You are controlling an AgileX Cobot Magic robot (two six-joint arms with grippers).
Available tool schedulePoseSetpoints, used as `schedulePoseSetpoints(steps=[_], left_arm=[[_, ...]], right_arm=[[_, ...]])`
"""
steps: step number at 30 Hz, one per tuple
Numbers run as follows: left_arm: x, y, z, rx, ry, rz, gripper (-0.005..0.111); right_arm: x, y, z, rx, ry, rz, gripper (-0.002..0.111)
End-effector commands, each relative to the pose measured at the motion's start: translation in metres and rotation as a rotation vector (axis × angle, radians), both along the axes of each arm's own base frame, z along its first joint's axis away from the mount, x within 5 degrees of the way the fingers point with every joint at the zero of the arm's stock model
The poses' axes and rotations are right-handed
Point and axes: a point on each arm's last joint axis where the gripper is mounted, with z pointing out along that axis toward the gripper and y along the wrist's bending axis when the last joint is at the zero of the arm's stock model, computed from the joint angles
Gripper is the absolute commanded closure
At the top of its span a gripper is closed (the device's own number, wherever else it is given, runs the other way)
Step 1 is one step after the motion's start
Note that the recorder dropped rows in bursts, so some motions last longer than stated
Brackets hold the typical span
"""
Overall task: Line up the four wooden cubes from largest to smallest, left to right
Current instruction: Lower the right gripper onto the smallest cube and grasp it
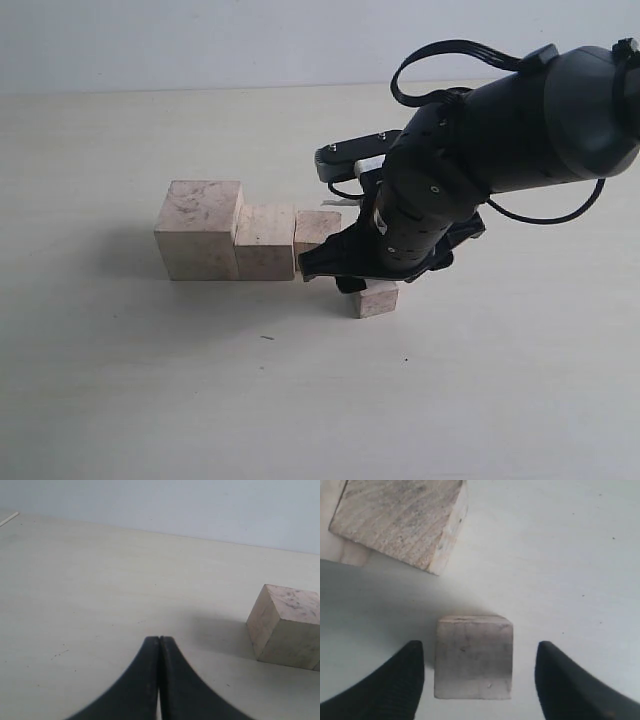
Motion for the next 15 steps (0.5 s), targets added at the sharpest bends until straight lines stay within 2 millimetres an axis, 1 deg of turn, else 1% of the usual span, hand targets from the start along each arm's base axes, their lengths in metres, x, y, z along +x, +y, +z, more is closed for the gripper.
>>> schedulePoseSetpoints(steps=[1, 3, 6, 9, 12, 14, 15], left_arm=[[-0.0001, -0.0002, -0.0002, 0.001, -0.01, -0.005, 0.107], [-0.0001, -0.0002, -0.0002, 0.001, -0.01, -0.005, 0.107], [-0.0001, -0.0002, -0.0002, 0.001, -0.01, -0.005, 0.107], [-0.0001, -0.0002, -0.0002, 0.001, -0.01, -0.005, 0.107], [-0.0001, -0.0002, -0.0002, 0.001, -0.01, -0.005, 0.107], [-0.0001, -0.0002, -0.0002, 0.001, -0.01, -0.005, 0.107], [-0.0001, -0.0002, -0.0002, 0.001, -0.01, -0.005, 0.107]], right_arm=[[0.0002, 0.001, -0.0003, 0.005, -0.01, 0.004, 0.071], [0.0001, 0.0008, -0.0003, 0.003, -0.009, 0.003, 0.08], [0.0003, 0.0007, -0.0003, 0.0, -0.011, 0.009, 0.078], [0.0002, 0.0004, -0.0004, -0.02, -0.017, 0.058, 0.063], [0.0003, 0.0, -0.0004, -0.026, -0.018, 0.062, 0.044], [0.0003, 0.0, -0.0004, -0.026, -0.018, 0.062, 0.035], [0.0003, 0.0, -0.0004, -0.026, -0.018, 0.062, 0.035]])
